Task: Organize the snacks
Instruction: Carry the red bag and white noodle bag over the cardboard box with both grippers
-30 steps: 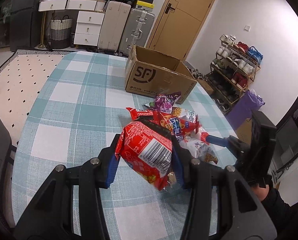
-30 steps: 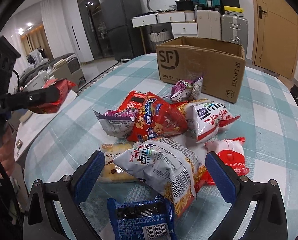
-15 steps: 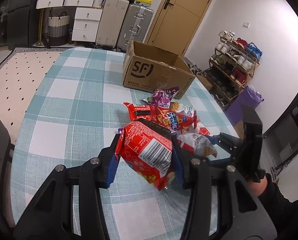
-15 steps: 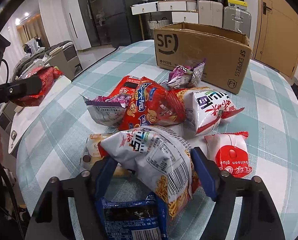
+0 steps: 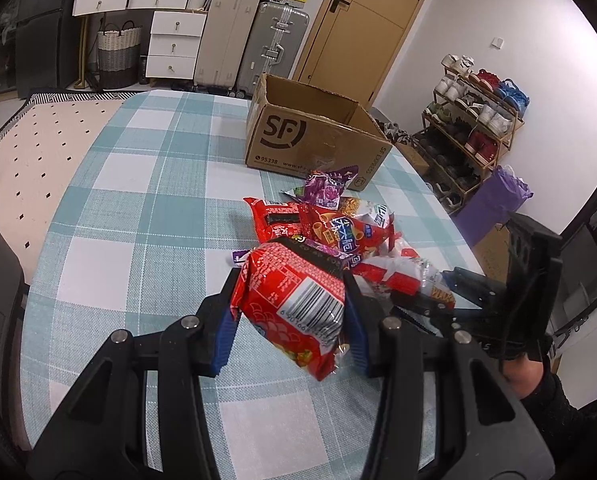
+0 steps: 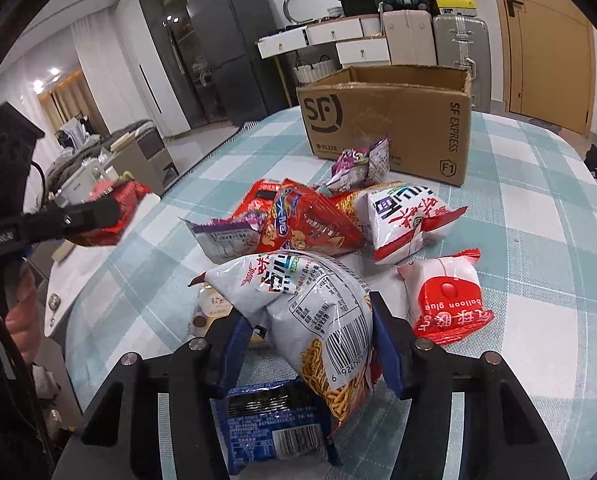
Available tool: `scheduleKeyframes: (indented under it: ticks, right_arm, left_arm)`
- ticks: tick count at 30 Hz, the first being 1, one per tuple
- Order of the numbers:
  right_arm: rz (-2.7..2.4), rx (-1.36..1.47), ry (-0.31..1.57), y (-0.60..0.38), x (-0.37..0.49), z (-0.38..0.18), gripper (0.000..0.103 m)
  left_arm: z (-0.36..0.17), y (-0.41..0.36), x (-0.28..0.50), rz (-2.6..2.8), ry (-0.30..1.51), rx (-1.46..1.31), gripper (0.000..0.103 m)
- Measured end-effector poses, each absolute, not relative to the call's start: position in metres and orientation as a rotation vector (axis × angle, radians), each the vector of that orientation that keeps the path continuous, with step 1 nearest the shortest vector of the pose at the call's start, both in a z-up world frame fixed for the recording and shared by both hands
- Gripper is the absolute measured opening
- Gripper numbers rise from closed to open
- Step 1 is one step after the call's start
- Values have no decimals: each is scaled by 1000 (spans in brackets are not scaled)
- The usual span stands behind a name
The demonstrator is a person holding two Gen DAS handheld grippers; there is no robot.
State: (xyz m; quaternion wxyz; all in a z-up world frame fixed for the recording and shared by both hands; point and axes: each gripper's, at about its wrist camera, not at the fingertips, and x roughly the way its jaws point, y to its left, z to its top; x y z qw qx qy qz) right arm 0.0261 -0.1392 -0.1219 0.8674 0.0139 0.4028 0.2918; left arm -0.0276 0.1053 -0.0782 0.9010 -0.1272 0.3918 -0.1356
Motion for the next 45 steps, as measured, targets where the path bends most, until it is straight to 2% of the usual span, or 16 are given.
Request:
scheduleKeyframes:
  ticks: [14, 29, 45]
  right_arm:
    - [696, 199, 730, -170, 6, -72, 56]
    - [808, 251, 566, -181, 13, 27, 56]
    - [844, 254, 479, -182, 85, 104, 56]
  left_arm:
    - [-60, 93, -24, -302, 798, -229, 44]
    - [13, 73, 10, -330, 714, -134, 44]
    - [97, 55, 97, -323, 656, -81, 44]
